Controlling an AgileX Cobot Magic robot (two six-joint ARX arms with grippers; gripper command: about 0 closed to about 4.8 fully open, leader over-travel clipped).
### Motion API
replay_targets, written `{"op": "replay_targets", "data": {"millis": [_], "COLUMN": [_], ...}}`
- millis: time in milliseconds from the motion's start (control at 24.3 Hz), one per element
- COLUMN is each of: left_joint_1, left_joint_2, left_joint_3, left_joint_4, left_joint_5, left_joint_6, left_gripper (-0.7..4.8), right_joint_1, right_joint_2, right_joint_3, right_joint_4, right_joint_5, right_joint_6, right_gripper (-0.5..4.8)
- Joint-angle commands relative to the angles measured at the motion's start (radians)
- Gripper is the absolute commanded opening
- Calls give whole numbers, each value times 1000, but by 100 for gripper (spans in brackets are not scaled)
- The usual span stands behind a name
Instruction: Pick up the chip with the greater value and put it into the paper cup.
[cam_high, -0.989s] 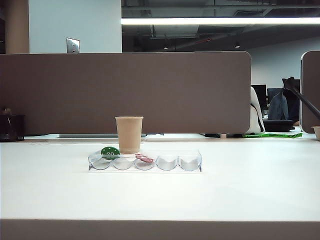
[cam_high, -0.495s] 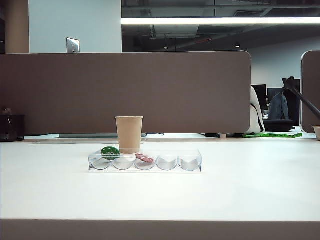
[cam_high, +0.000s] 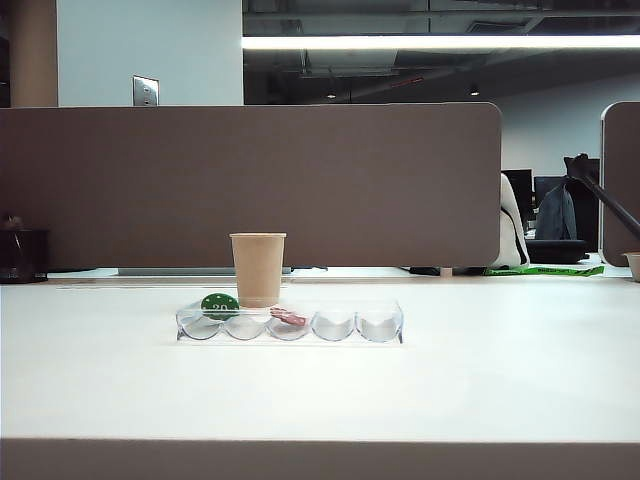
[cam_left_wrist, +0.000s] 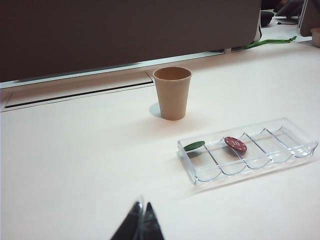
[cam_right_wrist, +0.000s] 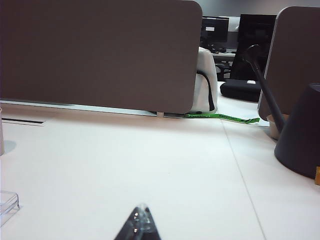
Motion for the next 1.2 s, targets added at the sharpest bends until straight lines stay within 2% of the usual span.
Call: {"op": "replay_targets", "data": {"millis": [41, 165, 330, 618, 824, 1196], "left_joint_1": [0, 0, 0, 1, 1, 2], "left_joint_2": [1, 1, 1, 1, 1, 1], "left_joint_3": [-48, -93, -138, -138, -138, -138], "left_joint_4": [104, 190, 257, 243, 132, 151], "left_joint_5": [23, 11, 19, 22, -32, -80], "left_joint_6": [-36, -85, -92, -87, -19, -18], "left_gripper": [-6, -6, -6, -6, -6, -6], "right_joint_1": [0, -1, -1, -1, -1, -1], "right_joint_2": [-1, -1, -1, -1, -1, -1], "right_joint_3": [-1, -1, -1, -1, -1, -1], "right_joint_4": [23, 14, -19, -31, -45, -44], "right_joint_5": [-19, -18, -18, -36, -68, -68], "right_joint_6": [8, 8, 12, 35, 35, 34], "right_gripper": [-5, -5, -5, -5, -5, -5]}}
